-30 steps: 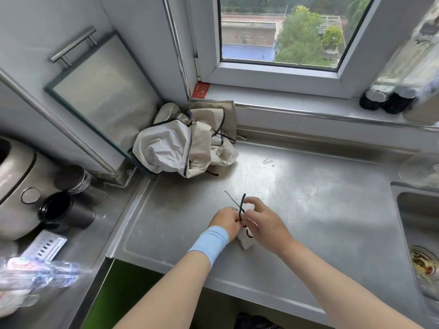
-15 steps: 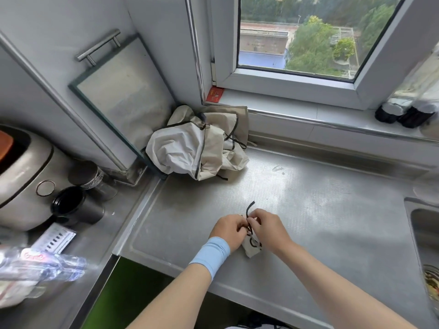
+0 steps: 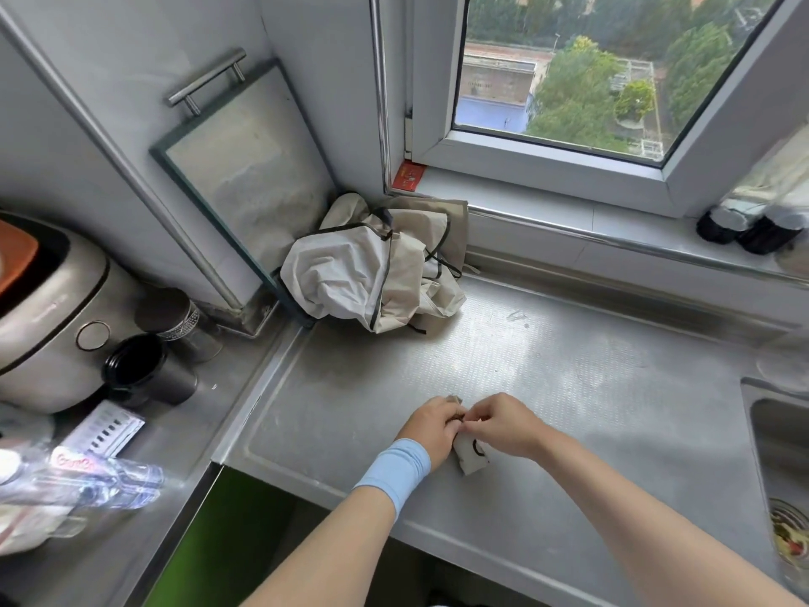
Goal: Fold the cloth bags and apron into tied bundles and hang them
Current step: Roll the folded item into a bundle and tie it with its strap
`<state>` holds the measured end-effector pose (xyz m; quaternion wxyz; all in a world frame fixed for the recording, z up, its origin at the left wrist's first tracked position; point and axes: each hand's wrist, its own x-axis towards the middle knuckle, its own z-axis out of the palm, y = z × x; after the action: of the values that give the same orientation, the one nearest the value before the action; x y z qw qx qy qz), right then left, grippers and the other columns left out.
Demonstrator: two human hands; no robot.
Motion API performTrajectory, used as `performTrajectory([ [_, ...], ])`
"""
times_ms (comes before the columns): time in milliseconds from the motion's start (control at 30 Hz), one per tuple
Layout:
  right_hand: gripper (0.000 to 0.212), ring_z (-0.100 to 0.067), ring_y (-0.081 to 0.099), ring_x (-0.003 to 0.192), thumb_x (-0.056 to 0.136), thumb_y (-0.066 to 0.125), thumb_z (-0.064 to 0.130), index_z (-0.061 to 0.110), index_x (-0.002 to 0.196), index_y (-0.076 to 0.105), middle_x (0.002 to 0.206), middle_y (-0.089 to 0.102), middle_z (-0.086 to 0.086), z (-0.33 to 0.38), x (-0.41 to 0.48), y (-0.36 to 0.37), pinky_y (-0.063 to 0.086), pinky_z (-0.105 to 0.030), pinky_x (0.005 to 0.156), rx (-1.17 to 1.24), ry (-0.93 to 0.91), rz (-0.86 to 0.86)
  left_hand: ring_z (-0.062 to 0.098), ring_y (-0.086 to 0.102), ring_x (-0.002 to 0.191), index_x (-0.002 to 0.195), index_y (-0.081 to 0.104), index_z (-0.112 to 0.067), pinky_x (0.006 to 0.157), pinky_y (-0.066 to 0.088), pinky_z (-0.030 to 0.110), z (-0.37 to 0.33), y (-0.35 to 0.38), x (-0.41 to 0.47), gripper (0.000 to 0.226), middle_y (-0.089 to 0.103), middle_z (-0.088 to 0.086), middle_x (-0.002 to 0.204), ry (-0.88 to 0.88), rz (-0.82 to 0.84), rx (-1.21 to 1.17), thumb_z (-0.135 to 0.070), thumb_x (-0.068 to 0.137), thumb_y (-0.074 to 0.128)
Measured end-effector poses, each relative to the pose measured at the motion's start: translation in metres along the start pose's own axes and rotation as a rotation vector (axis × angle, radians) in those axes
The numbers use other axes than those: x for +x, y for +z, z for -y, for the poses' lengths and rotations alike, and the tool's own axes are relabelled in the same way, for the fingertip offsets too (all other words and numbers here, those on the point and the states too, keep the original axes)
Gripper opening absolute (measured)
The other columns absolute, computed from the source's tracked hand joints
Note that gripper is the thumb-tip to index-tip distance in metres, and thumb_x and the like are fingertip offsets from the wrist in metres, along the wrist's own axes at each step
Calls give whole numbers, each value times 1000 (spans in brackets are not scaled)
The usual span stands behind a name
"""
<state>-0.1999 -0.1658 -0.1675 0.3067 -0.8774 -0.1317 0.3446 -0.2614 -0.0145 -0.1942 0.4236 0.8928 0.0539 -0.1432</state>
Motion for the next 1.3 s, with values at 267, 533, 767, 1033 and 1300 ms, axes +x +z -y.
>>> performTrajectory([
  [267, 27, -13, 28, 43, 93, 49, 14, 16, 66, 47, 52, 30, 1, -1, 4, -4, 17, -24, 48, 422, 220, 258, 13, 62, 88, 91, 55, -22, 82, 49, 22, 1, -4, -5, 9, 65, -4, 95, -110, -36, -153, -15, 87, 55],
  [533, 40, -12, 23, 45, 95, 55, 20, 23, 57, 45, 54, 26, 3, -8, 12, -5, 14, -26, 50, 496, 196, 231, -6, 66, 82, 93, 74, -30, 80, 53, 13, -8, -1, -9, 19, 72, -11, 91, -195, -120, -343, -24, 76, 76],
  [767, 33, -13, 21, 48, 85, 69, 29, 19, 64, 46, 56, 25, 2, -9, 15, -12, 12, -28, 51, 491, 186, 230, 2, 64, 77, 90, 78, -20, 73, 44, 11, -9, -9, 4, 16, 72, -8, 85, -319, -103, -293, -26, 75, 80],
  [1033, 17, -12, 40, 54, 85, 68, 20, 14, 71, 73, 57, 48, 3, -20, 16, -17, 33, -27, 53, 294, 90, 50, 16, 51, 67, 77, 60, -15, 68, 43, 27, -2, -24, 4, 17, 61, -1, 74, -366, 79, -120, -23, 89, 51],
  [1300, 16, -20, 56, 100, 90, 59, 26, 23, 88, 74, 101, 65, -2, -22, 21, -8, 47, -34, 89, -208, 3, -63, 11, 45, 55, 64, 47, -19, 61, 41, 25, -12, -23, 16, 33, 54, -3, 64, -368, 55, -79, -15, 95, 40],
])
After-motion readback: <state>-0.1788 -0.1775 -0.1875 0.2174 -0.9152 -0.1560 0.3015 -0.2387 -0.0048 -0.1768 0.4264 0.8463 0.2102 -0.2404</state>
